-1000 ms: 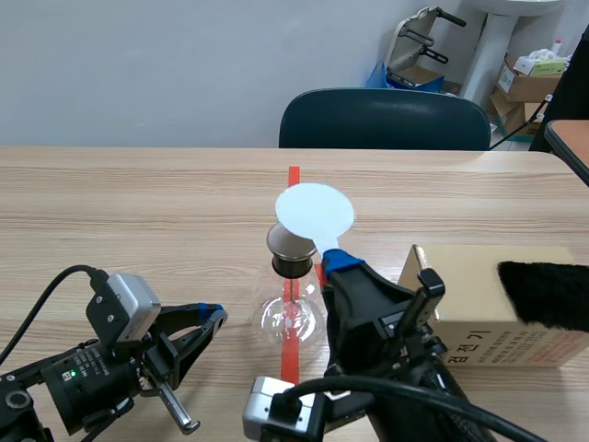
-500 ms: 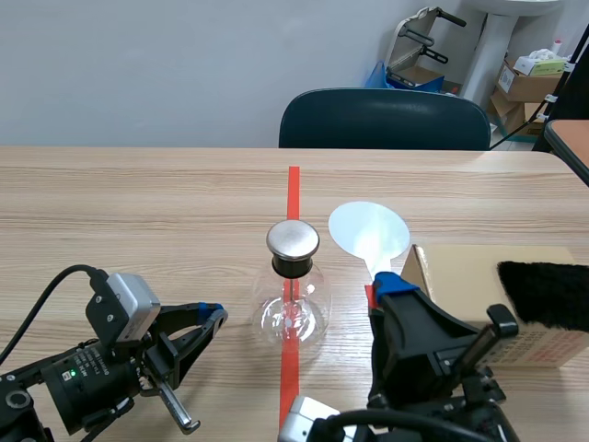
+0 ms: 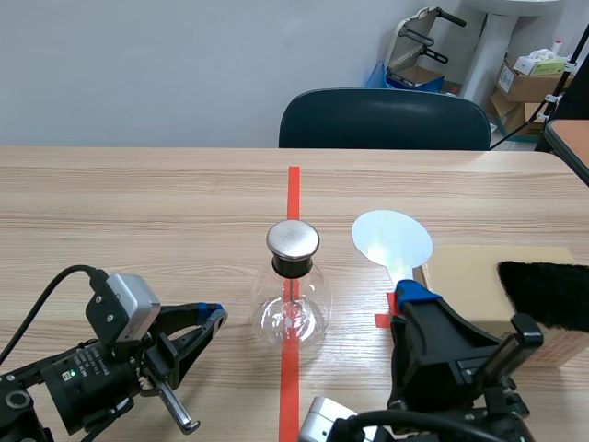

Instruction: Do the electroscope experiment

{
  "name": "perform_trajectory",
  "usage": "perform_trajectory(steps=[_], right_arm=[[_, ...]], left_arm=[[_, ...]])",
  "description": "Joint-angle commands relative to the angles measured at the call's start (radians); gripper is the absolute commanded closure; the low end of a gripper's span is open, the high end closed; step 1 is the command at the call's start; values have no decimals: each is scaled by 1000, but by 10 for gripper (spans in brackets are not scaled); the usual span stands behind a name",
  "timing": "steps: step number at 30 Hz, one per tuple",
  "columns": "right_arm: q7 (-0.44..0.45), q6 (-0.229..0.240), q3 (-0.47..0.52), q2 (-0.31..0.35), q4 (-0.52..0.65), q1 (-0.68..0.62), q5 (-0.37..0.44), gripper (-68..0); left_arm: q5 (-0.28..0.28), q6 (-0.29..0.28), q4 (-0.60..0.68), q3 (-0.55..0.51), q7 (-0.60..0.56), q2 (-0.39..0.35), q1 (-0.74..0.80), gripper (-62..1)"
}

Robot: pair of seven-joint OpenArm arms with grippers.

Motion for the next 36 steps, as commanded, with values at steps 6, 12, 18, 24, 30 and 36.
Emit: perform_trajectory(steps=[6, 12, 18, 24, 30, 36], right_arm=[[-6, -61, 2, 10, 24, 14, -1, -18], [-21, -61, 11, 10, 28, 18, -1, -18], [-18, -61, 9, 10, 29, 47, -1, -17], [-10, -61, 9, 10, 29, 51, -1, -17], [-11, -61, 9, 10, 29, 51, -1, -18], [-6, -61, 9, 10, 29, 51, -1, -18]], left_arm=[[-3, -2, 22, -1, -14, 5, 2, -44], [-3, -2, 22, -1, -14, 5, 2, -44], [-3, -2, 22, -1, -14, 5, 2, -44], [-3, -2, 22, -1, -16, 5, 2, -44], [-3, -2, 22, -1, -18, 5, 2, -44], [-3, -2, 22, -1, -18, 5, 2, -44]])
